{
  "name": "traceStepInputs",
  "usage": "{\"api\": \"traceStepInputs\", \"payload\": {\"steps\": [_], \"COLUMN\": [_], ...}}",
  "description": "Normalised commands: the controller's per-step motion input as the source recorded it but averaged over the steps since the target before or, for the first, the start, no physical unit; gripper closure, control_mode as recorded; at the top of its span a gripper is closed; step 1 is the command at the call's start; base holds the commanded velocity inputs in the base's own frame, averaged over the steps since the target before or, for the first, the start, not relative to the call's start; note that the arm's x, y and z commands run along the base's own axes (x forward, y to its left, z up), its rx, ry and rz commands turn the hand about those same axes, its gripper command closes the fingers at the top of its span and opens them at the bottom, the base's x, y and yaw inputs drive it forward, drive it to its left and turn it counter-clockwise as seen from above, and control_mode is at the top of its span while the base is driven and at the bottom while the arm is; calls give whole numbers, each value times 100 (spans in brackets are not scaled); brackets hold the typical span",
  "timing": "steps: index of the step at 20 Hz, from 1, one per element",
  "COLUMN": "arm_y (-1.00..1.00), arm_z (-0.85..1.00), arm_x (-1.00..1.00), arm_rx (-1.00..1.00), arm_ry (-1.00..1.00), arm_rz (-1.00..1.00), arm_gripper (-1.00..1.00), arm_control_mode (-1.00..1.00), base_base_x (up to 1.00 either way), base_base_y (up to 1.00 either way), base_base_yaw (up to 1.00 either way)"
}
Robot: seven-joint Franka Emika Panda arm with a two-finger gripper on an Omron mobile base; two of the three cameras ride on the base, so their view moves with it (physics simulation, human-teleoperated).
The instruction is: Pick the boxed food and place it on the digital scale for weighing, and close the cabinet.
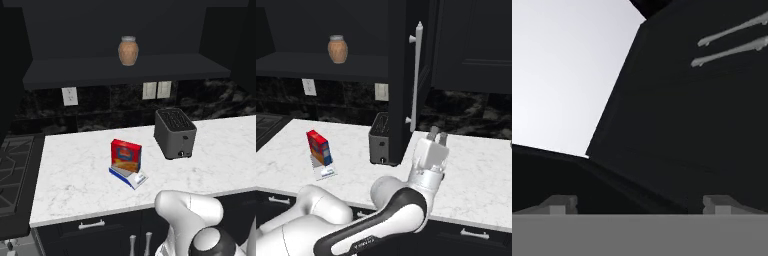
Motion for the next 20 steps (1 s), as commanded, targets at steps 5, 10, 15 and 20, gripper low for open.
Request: {"api": "traceStepInputs", "payload": {"steps": [5, 10, 15, 20], "arm_y": [37, 93, 100, 100], "arm_z": [63, 45, 6, -7], "arm_x": [-5, -14, -7, 63], "arm_rx": [-11, -27, -34, -27], "arm_ry": [0, -7, -5, 8], "arm_rz": [39, 48, 50, 23], "arm_gripper": [-100, -100, -100, -100], "arm_control_mode": [-100, -100, -100, -100], "base_base_x": [0, 0, 0, 0], "base_base_y": [0, 0, 0, 0], "base_base_yaw": [0, 0, 0, 0]}}
